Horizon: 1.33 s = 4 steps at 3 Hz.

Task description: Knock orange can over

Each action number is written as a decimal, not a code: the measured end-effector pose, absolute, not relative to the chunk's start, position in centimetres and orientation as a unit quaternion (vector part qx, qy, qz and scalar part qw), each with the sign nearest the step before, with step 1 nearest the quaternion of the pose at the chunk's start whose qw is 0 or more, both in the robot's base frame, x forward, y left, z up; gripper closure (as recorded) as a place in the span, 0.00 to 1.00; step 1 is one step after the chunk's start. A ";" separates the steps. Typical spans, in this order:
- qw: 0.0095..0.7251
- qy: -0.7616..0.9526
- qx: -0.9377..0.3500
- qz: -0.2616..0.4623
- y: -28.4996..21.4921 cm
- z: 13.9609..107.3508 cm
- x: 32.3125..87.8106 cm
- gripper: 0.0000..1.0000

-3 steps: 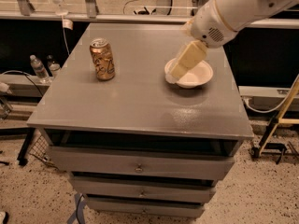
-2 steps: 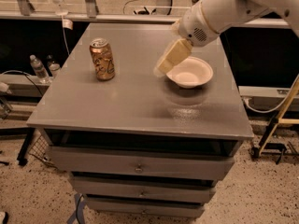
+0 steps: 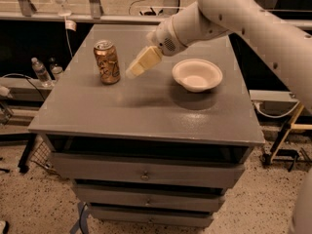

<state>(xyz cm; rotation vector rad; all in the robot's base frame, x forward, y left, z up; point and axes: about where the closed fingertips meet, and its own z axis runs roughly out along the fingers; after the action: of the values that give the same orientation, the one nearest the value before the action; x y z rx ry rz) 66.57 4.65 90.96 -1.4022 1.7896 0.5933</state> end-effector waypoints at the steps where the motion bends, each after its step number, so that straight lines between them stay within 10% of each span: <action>1: 0.400 0.692 -0.540 0.264 7.3 90.3 68.1 0.00; 4: 0.413 0.645 -0.539 0.350 14.5 91.1 68.4 0.00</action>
Offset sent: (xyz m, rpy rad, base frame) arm 0.0364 0.0813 -0.0016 0.2812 0.0459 0.0877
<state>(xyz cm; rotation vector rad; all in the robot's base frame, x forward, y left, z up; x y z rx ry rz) 68.44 14.51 91.09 -1.3560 1.6222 0.8796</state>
